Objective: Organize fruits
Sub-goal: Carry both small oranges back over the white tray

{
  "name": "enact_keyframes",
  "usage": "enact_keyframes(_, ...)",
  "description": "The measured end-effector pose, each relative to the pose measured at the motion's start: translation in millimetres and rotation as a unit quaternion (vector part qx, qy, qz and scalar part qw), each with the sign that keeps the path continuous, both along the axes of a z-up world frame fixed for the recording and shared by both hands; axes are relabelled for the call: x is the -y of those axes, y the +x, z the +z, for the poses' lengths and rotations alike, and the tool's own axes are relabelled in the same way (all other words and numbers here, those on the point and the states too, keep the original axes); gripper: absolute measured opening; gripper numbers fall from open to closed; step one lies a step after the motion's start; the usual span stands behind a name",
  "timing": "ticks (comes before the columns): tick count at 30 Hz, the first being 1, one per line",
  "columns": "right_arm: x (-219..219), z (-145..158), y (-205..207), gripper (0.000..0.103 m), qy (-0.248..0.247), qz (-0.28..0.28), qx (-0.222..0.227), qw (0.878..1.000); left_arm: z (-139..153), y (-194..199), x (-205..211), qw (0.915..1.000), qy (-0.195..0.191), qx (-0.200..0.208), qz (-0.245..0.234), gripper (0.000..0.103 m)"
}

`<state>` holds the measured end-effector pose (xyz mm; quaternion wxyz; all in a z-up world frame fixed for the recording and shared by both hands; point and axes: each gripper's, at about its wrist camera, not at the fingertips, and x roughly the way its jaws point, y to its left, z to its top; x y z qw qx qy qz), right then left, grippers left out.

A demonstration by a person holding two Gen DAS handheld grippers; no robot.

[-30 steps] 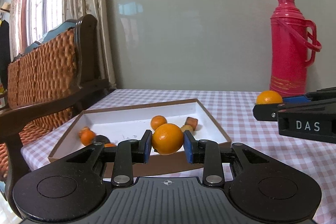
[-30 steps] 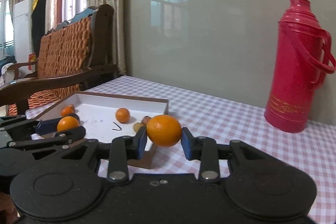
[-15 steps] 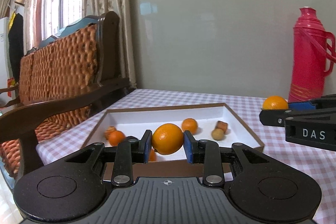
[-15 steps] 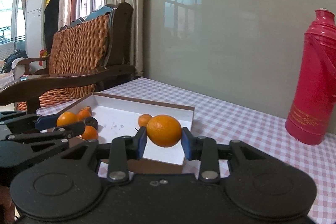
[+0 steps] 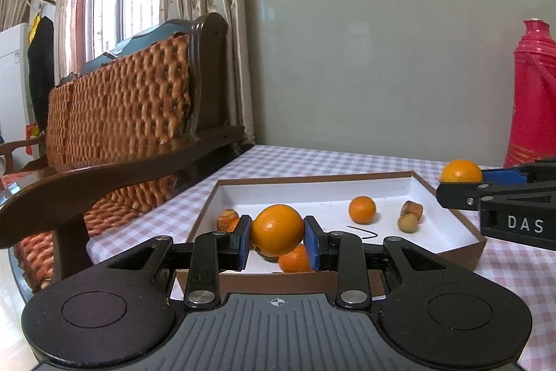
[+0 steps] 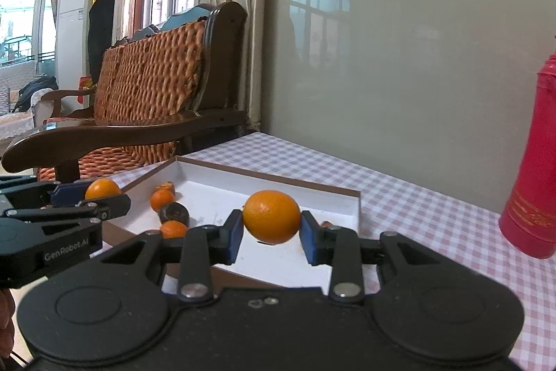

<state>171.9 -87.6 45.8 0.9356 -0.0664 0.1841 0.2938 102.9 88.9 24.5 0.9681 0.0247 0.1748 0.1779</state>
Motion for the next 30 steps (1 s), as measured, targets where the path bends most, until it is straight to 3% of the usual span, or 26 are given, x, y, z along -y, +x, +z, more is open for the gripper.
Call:
enact_keyframes(13, -22, 3, 21, 0.026, 0.009, -0.019, 0.007, 1.000, 11, 40, -22, 0.9999, 0.011, 0.008, -0.009, 0.032)
enact_keyframes(30, -21, -4, 82, 0.026, 0.009, -0.055, -0.004, 0.998, 3, 100, -38, 0.9999, 0.004, -0.001, -0.016, 0.032)
